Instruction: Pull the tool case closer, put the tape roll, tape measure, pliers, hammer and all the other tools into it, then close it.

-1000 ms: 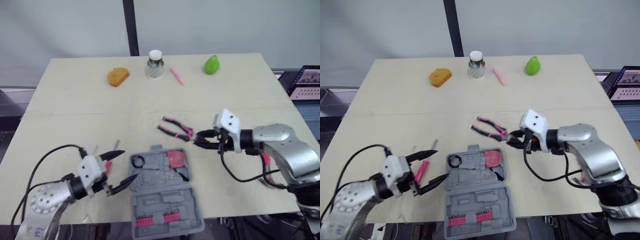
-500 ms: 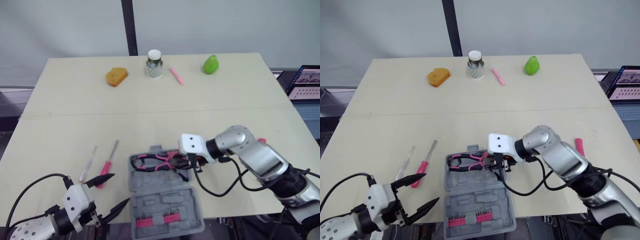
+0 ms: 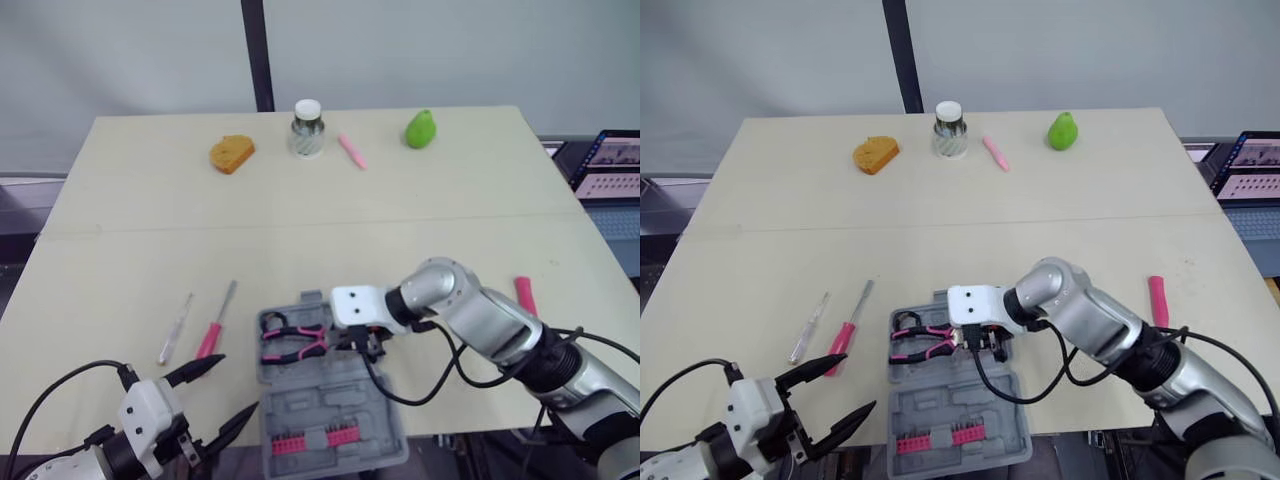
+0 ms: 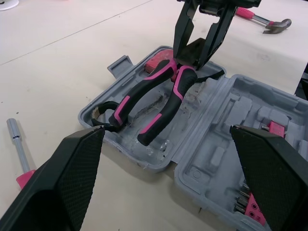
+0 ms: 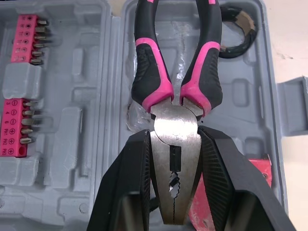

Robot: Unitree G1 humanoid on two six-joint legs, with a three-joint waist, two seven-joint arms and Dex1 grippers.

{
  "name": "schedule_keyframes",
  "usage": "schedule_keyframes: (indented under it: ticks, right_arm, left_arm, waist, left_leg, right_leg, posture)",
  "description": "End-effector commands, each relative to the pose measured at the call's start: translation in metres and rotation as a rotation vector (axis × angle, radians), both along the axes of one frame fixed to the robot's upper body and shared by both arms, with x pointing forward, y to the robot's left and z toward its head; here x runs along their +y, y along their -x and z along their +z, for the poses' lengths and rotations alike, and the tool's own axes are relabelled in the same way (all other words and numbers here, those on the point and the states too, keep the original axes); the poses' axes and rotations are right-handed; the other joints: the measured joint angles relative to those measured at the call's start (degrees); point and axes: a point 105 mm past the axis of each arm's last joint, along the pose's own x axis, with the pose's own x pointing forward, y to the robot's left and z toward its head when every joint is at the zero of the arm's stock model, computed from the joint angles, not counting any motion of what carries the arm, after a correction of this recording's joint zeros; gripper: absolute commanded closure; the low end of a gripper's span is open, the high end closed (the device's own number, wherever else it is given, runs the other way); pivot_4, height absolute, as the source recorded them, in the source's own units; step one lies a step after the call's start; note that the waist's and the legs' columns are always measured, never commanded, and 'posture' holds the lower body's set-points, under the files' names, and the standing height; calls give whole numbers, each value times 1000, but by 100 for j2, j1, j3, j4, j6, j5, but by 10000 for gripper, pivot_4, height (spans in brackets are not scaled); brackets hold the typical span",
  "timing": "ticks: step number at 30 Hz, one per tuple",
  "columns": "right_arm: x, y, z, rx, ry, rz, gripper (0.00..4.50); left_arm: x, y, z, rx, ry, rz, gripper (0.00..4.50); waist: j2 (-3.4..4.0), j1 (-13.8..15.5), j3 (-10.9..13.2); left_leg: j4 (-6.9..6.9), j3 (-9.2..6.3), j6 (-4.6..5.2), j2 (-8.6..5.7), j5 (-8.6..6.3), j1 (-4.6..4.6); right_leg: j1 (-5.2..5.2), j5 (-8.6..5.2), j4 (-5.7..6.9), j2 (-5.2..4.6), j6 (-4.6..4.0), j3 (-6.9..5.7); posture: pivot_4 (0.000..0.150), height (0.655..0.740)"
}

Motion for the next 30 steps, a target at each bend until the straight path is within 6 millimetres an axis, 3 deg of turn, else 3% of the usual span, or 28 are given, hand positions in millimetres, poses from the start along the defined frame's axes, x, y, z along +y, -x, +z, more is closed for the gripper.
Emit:
schedule_keyframes:
  ticks: [1,30]
  right_arm:
    - [8,6,9,-35,-9,53,35437]
    - [3,3,-8,-43,72,27,35437]
  left_arm:
    - [-3,1,6,-24,6,-5,0]
    - [-7,-2,7,-27,11,2,0]
  waist:
    - [0,-1,0]
    - [0,-2,0]
  left_leg:
    - [3,0,0,0,0,0]
    - [8,0,0,1,-2,0]
  right_leg:
    - [0,0,-2,0,0,0]
    - [-1,0,10,0,-1,1]
  posture:
    - [1500,7400]
    - [1500,7400]
